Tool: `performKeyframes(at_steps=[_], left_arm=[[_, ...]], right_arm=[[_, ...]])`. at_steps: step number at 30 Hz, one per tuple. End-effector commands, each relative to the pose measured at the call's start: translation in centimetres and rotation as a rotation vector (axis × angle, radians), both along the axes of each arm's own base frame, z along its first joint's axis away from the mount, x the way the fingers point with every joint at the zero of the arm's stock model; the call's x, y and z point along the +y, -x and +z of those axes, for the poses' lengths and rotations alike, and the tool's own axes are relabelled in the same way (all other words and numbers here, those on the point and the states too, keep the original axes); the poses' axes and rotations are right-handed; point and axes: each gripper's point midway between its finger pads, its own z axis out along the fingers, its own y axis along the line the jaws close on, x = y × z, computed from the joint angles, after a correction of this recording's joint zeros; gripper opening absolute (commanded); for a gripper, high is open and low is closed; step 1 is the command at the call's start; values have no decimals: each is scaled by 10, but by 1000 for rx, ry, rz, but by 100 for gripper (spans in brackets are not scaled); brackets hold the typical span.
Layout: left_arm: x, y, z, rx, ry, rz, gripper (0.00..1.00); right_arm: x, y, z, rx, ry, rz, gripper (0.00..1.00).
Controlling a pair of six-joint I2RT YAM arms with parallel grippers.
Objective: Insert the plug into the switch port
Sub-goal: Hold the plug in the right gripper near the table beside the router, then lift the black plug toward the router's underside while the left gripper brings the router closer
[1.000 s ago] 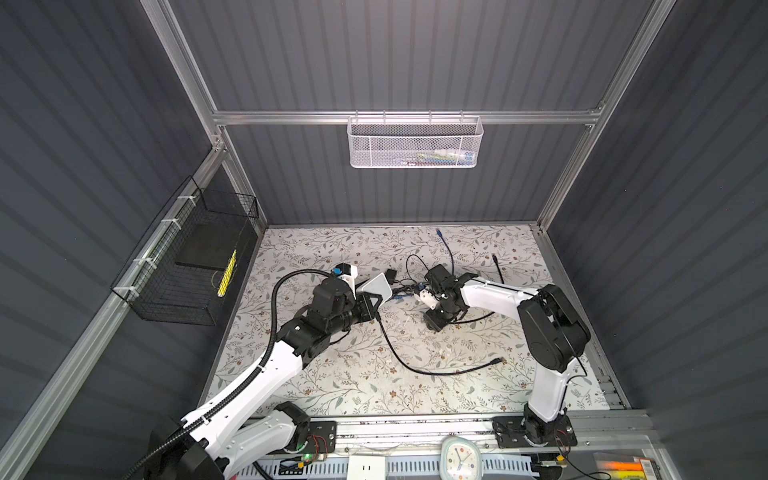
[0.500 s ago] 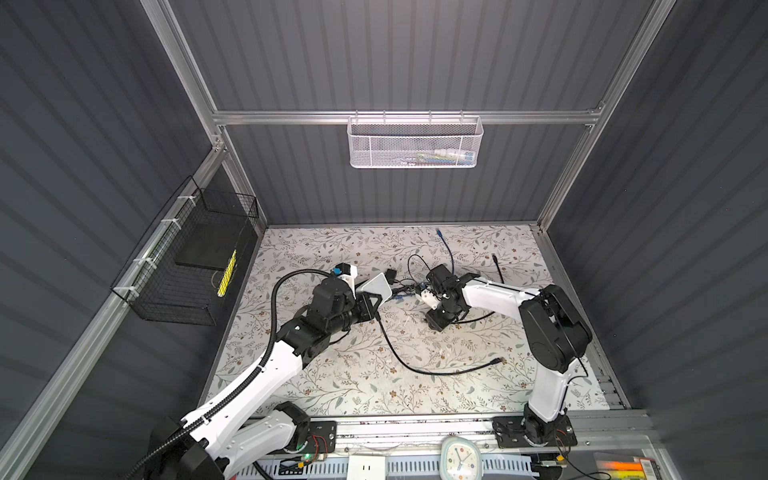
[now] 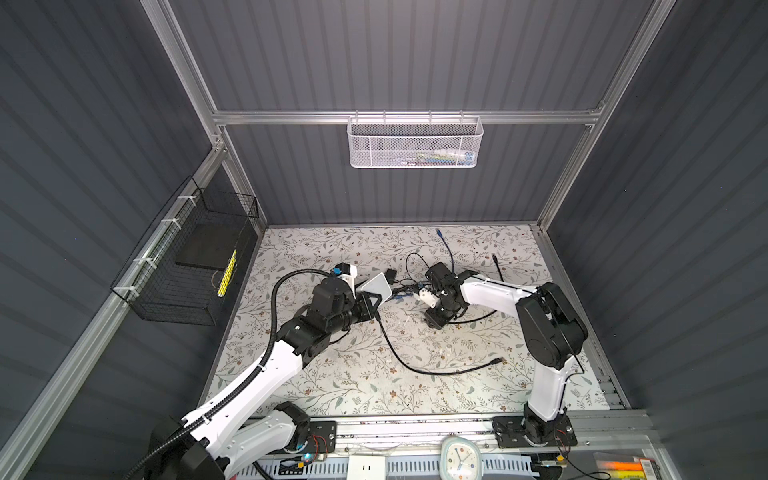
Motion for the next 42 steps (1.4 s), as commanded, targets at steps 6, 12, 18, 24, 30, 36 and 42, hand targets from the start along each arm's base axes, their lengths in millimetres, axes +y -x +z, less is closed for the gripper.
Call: performKeyframes(at_steps=[6,12,18,24,30,36,42], left_arm=[[0,-2,-5,-2,0,-12,0],[0,-2,-6,1,2,-12,0],[-1,-2,-6,0,5,-15,0],[1,2,-6,-8,17,-18,0],[2,4,3,-56,60,-17,0],[-6,-1,20,-96,96,-40,0],[-12,-6,46,-176,135,-57,0]], right_arm=[[-11,25,-25,119,53,13,36],[-12,27,-26,128,52,10,26],[-11,27,-26,131,47,16,15],[8,19,-6,119,-66,44,3],[32,11,45,86,-280,41,0],[63,20,107,87,-591,31,0],[75,31,149,134,-749,16,0]])
